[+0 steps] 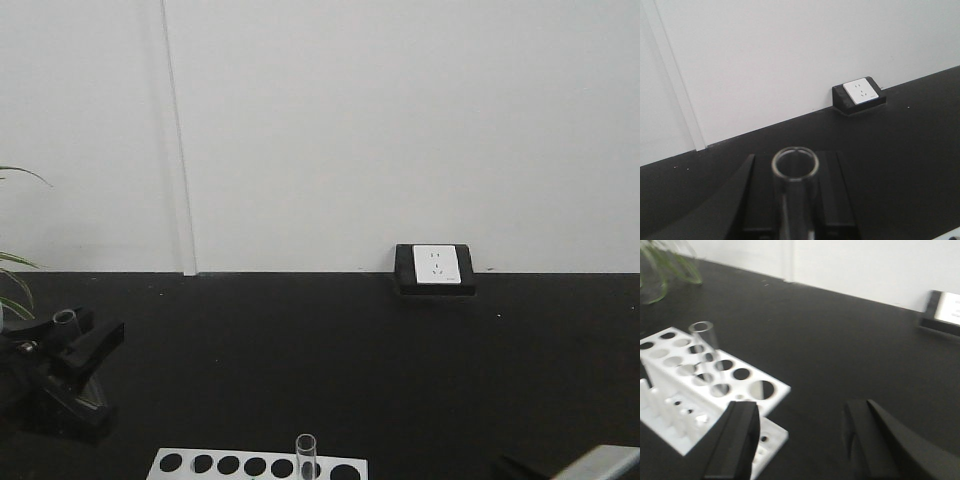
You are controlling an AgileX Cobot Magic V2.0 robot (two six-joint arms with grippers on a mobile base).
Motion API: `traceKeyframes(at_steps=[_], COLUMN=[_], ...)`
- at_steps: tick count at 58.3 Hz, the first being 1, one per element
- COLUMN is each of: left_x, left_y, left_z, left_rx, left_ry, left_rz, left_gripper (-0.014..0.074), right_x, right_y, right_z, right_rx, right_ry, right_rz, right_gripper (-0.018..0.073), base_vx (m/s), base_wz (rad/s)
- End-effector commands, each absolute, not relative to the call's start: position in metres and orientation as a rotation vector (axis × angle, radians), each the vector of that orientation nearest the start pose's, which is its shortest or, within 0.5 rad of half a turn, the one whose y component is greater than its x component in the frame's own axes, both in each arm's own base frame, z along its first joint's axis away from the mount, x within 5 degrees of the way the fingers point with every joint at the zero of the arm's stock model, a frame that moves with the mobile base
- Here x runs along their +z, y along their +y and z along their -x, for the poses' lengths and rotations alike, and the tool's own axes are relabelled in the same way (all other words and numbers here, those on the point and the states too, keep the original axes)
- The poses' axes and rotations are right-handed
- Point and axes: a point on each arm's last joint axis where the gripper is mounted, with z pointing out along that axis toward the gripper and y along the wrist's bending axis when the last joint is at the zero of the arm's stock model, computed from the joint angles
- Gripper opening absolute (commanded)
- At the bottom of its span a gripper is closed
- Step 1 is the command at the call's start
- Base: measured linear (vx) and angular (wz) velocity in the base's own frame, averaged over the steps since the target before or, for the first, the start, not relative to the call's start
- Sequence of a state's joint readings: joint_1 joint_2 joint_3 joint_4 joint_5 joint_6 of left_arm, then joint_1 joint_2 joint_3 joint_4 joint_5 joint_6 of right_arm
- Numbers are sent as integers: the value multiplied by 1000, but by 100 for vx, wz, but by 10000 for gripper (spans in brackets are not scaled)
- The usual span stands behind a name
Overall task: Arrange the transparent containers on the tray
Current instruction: 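Move the right gripper down toward a test tube in the rack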
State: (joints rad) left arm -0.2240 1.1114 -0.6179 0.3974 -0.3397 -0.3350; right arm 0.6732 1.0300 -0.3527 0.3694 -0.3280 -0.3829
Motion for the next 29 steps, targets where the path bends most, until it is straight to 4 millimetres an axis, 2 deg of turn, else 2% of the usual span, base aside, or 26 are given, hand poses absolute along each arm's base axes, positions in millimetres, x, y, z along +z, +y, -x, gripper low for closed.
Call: traceKeyframes(at_steps=[1,8,18,29], left_x=[330,330,330,329], left_y=[-67,-67,-67,-67], left_z=[-227,-227,-227,-228], left_rx=[-290,-292,-292,-292], left_ry=[1507,1507,1507,1509], left_rz=[-300,-299,-299,-299], left_gripper=[93,93,93,93], right_x=[255,249,240,236], right_y=[136,159,179,200], right_z=[-175,-190,-211,-220], right_rx=[337,333,340,408], right_ry=[1622,1607,1650,1638], right_rz=[559,578,582,671], right_gripper=[495,533,547,547], base_vx=[0,0,0,0], base_wz=[0,0,0,0])
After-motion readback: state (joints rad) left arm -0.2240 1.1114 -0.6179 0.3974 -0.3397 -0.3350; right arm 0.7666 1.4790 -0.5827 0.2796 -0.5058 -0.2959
